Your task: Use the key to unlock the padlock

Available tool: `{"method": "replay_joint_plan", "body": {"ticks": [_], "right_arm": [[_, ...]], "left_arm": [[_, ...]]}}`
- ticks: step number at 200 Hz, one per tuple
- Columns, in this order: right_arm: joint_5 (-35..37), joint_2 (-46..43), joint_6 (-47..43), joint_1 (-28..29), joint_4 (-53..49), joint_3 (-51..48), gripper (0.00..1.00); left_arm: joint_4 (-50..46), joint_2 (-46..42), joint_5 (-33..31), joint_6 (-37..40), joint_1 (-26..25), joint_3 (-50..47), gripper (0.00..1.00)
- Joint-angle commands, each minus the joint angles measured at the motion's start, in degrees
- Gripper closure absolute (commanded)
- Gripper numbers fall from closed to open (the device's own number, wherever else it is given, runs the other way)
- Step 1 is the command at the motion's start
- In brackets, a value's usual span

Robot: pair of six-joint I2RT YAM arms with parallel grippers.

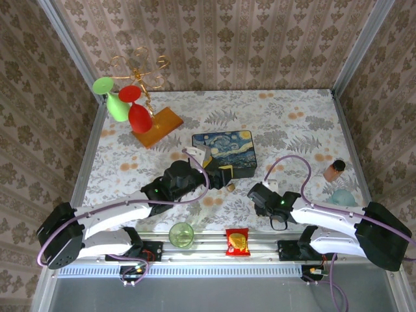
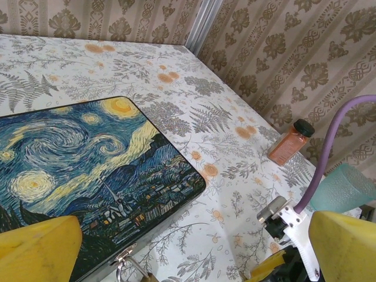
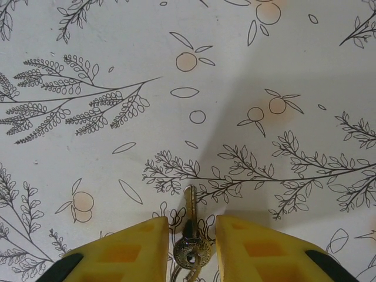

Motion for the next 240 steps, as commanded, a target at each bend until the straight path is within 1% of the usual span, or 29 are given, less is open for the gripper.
{"method": "replay_joint_plan", "body": {"ticks": [1, 28, 78, 101, 119, 141, 183, 207, 240], "right_arm": [[-1.56, 0.52, 2.22, 1.27, -1.73, -1.31, 0.72], [-1.61, -0.02, 2.68, 1.87, -2.01, -1.81, 0.71], [-1.28, -1.54, 3.66, 3.17, -4.01, -2.14, 0.74], [-1.20, -2.21, 3.58, 3.25, -3.04, -2.74, 0.84], [-1.62, -2.69, 3.66, 3.27, -2.62, -2.92, 0.87], [-1.08, -3.47, 3.58, 3.27, -1.90, -3.59, 1.00], [-1.30, -8.04, 1.97, 3.20, -4.00, -3.51, 1.00], [-1.08, -13.39, 1.60, 2.83, -4.47, -3.60, 1.00], [-1.13, -18.83, 0.84, 1.46, -3.65, -2.89, 1.00]], "left_arm": [[2.11, 0.04, 0.83, -1.42, -0.40, -0.22, 0.00], [1.52, -0.05, 0.05, -1.61, -0.40, -0.30, 0.00], [1.94, 0.47, -0.14, -2.56, -0.40, -0.74, 0.00], [2.59, 1.08, -0.38, -2.74, -0.37, -0.93, 0.00], [2.64, 1.43, -0.41, -3.30, -0.43, -0.98, 0.00], [2.58, 1.91, -0.75, -4.18, -0.41, -1.10, 0.00], [2.17, 3.06, -1.87, -7.66, -0.69, -0.88, 0.00], [4.24, 4.01, -5.17, -11.24, -2.55, -2.05, 0.00], [8.27, 7.93, -4.89, -15.57, -5.07, -1.25, 0.01]]}}
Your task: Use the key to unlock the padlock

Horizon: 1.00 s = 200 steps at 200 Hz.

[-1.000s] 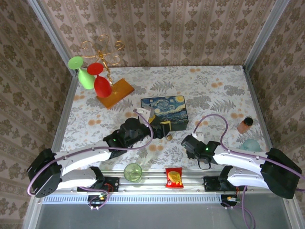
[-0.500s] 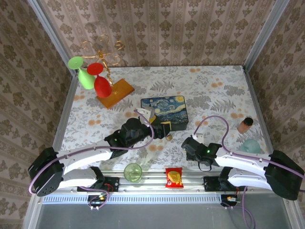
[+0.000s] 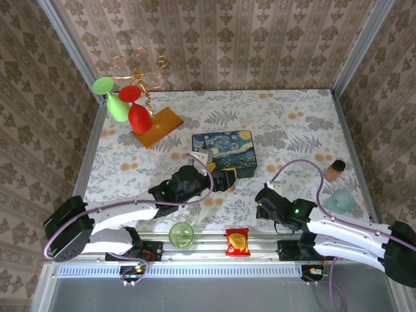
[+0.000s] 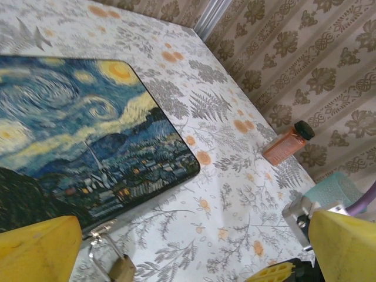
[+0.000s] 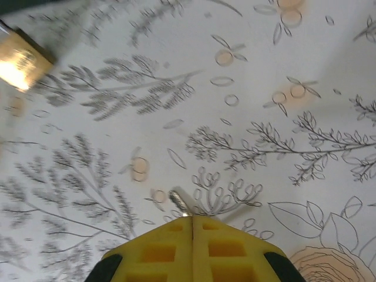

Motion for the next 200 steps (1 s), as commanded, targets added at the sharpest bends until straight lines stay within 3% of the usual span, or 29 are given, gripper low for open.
{"method": "replay_joint_plan", "body": {"ticks": [1, 30, 45, 66, 147, 200], "right_arm": [[0.30, -2.76, -1.16, -1.11, -1.30, 0.17, 1.00], [-2.93, -1.19, -1.96, -3.89, -2.52, 0.17, 1.00], [-4.49, 0.78, -2.35, -3.93, -2.95, 0.49, 0.72], [-7.54, 3.29, -2.22, -3.63, -2.06, 0.49, 0.63], [-7.14, 6.91, -1.41, -0.97, -1.49, 0.27, 0.64], [-6.71, 11.11, -1.79, 0.45, 2.30, 0.64, 0.71]], "left_arm": [[4.46, 2.58, -1.29, -4.97, -1.66, 0.07, 0.01], [7.17, 5.34, -0.60, -6.91, -2.14, 0.25, 0.03], [8.74, 5.66, -0.88, -7.51, -2.08, -0.60, 0.03], [9.66, 5.84, -1.19, -7.54, -2.19, -1.21, 0.03], [11.04, 7.28, -0.86, -6.39, -2.36, -0.78, 0.00], [12.04, 9.20, -0.28, -6.52, -2.35, -0.50, 0.00]]}}
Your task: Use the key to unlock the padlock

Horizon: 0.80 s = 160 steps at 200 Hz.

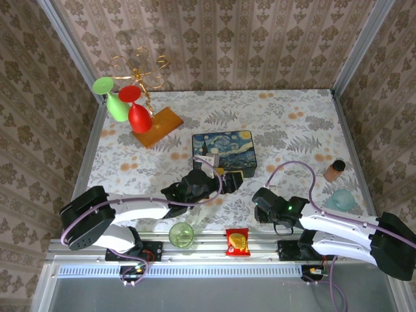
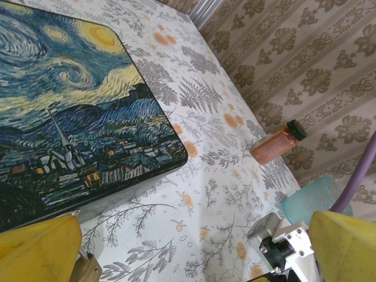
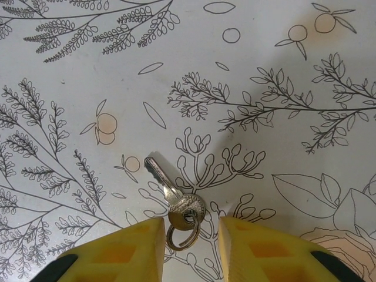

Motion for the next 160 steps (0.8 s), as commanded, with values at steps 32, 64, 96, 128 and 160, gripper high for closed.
{"method": "replay_joint_plan", "body": {"ticks": [32, 64, 96, 128, 160], "right_arm": [[0.33, 4.94, 0.21, 2.48, 4.93, 0.46, 0.80], [0.46, 5.61, -0.83, 2.47, 8.02, -0.23, 0.92], [0.57, 3.90, -2.98, 1.87, 7.29, -0.05, 1.00], [-2.83, -0.05, -7.03, -0.51, 6.72, -0.92, 1.00], [-8.09, -5.34, -8.04, -4.58, 9.05, -3.26, 1.00]], "left_arm": [[3.48, 1.46, 0.46, -0.47, -0.37, -0.25, 0.00], [4.54, 2.46, 1.85, -1.15, 0.23, -0.25, 0.00], [4.38, 2.83, 2.47, -0.97, 0.76, -0.34, 0.00], [2.00, 3.16, 3.39, 0.25, 0.69, 0.86, 0.10], [2.52, 4.86, 4.78, -1.43, 0.85, 1.85, 0.10]]}}
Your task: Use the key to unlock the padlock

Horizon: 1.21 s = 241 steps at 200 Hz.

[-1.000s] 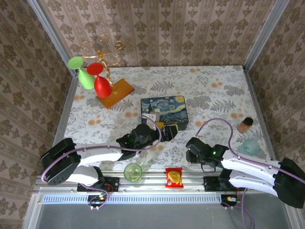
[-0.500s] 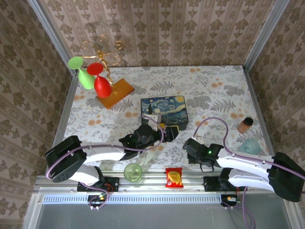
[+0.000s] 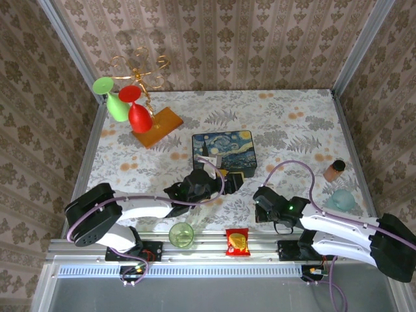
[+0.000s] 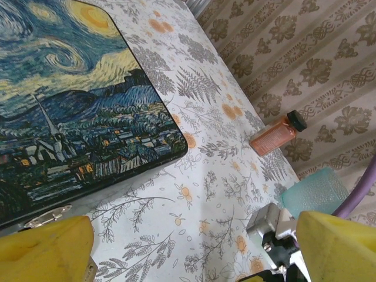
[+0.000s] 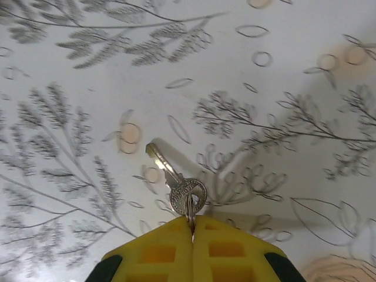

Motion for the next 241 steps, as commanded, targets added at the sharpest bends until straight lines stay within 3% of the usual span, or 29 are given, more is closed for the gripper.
{"method": "replay_joint_plan", "body": {"ticks": [1, 51, 79, 105, 124, 136, 173, 200, 241], "right_arm": [[-5.91, -3.71, -1.89, -2.46, 4.83, -1.95, 1.00], [-9.20, -8.47, -2.63, -6.26, 3.15, -1.40, 1.00], [-12.91, -10.56, -2.60, -8.12, 4.22, 0.61, 1.00], [-13.15, -10.05, -4.82, -8.72, 2.11, 5.49, 1.00], [-13.76, -8.66, -6.60, -9.08, 1.24, 9.33, 1.00], [-14.36, -7.84, -7.34, -9.49, 1.47, 11.57, 1.00], [-16.28, -5.47, -9.62, -9.80, 4.34, 18.94, 1.00], [-17.25, -3.46, -12.66, -10.05, 6.64, 23.58, 1.00], [-18.78, 0.07, -15.24, -10.19, 8.70, 28.99, 1.00]], "left_arm": [[0.60, 1.82, 1.89, -1.13, 0.31, 1.70, 0.10], [10.15, 5.31, 1.86, -11.32, 0.39, -0.42, 0.15], [22.20, 6.44, -2.05, -21.45, -0.21, -4.58, 0.15], [25.33, 5.52, -6.70, -27.28, -1.75, -5.79, 0.14], [23.33, 2.92, -9.72, -28.30, -3.21, -5.55, 0.10], [21.11, 0.83, -11.99, -29.74, -4.28, -5.37, 0.00], [17.25, -6.39, -16.49, -33.43, -5.73, -5.68, 0.00], [-0.89, -13.28, -11.33, -39.16, -2.41, -2.23, 0.00], [-0.73, -18.09, -15.23, -43.90, -2.95, -6.01, 0.00]]}}
